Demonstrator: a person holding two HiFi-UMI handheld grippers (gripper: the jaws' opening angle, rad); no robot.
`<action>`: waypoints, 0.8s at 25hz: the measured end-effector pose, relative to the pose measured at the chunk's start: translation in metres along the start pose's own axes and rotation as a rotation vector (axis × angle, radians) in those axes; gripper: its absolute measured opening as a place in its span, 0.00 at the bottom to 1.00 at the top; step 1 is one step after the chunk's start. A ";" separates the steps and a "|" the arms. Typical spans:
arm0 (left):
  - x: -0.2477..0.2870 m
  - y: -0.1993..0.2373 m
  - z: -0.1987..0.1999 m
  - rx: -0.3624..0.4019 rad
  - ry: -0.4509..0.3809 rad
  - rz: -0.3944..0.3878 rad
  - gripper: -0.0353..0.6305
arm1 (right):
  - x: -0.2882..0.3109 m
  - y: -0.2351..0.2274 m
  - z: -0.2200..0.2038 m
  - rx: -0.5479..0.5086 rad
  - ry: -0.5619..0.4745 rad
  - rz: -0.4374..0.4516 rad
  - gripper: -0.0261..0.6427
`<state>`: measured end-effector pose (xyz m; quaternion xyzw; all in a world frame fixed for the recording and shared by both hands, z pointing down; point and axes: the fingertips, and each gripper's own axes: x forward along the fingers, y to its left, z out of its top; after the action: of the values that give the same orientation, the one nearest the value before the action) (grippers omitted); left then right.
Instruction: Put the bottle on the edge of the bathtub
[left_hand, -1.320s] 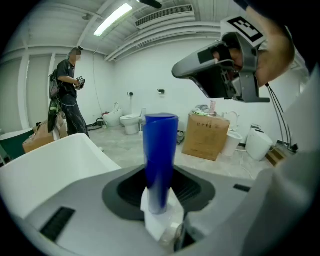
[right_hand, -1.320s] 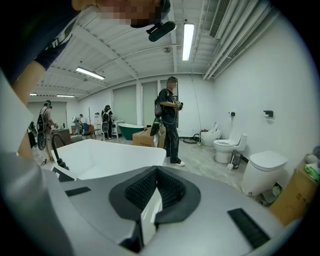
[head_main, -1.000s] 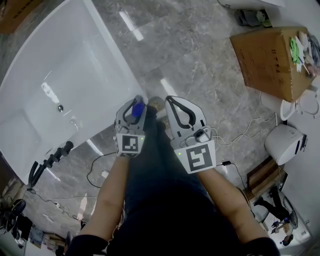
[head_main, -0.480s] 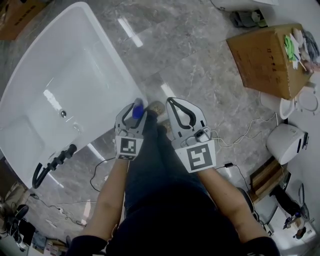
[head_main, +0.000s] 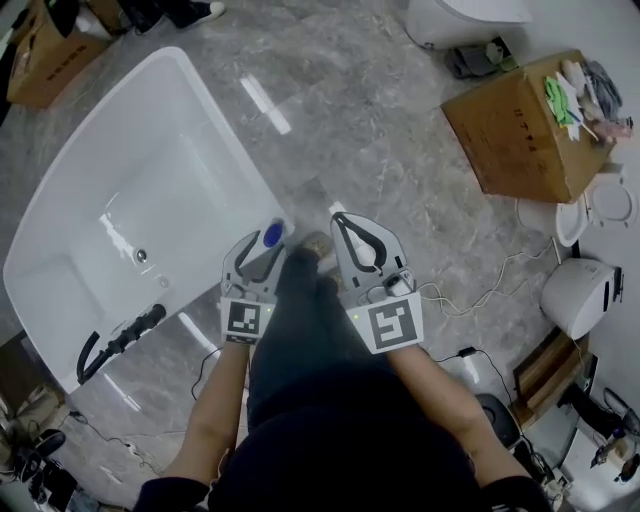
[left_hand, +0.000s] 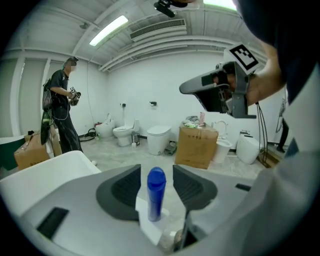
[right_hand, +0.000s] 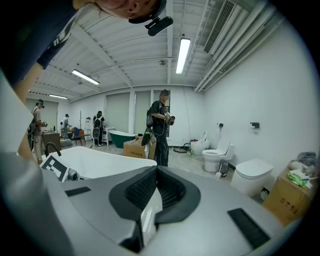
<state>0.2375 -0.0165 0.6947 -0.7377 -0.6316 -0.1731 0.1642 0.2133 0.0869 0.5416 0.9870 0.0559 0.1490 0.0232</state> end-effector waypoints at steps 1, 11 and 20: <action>-0.004 0.000 0.009 0.009 -0.017 -0.002 0.33 | -0.005 -0.002 0.004 -0.003 -0.009 -0.009 0.06; -0.043 0.007 0.122 -0.049 -0.205 0.069 0.12 | -0.059 -0.035 0.038 -0.019 -0.102 -0.125 0.06; -0.066 -0.005 0.233 0.082 -0.348 0.050 0.06 | -0.115 -0.075 0.073 -0.035 -0.186 -0.243 0.06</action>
<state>0.2344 0.0335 0.4576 -0.7645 -0.6387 -0.0127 0.0867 0.1181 0.1457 0.4341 0.9820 0.1698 0.0541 0.0632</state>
